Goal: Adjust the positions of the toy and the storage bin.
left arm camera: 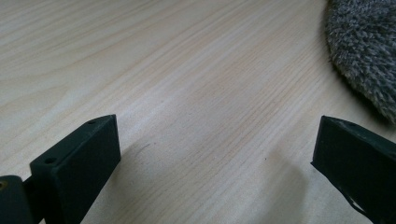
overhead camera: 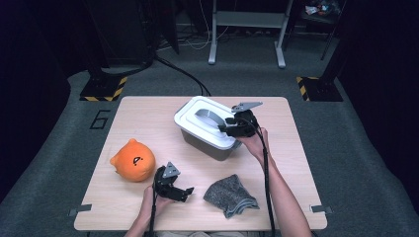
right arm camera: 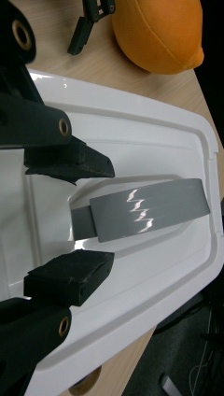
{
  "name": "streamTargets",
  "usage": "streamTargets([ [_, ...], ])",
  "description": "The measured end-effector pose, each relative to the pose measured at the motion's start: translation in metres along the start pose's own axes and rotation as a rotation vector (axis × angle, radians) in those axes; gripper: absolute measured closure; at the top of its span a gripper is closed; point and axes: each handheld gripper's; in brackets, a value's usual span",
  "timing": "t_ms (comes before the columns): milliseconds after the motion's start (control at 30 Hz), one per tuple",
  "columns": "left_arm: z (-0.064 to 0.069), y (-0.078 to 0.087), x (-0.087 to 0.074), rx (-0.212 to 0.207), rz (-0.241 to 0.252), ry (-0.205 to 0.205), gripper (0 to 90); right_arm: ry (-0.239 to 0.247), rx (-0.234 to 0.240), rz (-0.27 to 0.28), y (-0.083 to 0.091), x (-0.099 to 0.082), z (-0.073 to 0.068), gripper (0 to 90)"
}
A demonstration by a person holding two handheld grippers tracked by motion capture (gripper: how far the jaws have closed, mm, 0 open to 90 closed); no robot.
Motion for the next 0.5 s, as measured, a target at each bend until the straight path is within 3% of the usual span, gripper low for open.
streamTargets([
  [300, -0.0003, -0.0005, 0.0004, 0.002, -0.011, -0.003, 0.8, 0.025, -0.014, 0.011, -0.0062, 0.0022, -0.0011, 62.4],
  [500, -0.0001, -0.0003, 0.0001, 0.01, -0.011, 0.001, 0.9, 0.033, -0.02, 0.006, -0.0065, 0.0031, -0.0022, 63.9],
])
Point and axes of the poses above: each handheld gripper's, and its own axes: y roughly backward along the jaws, x roughly out of its top, z roughly to its right, and after that the axes turned 14 degrees about -x, right-handed
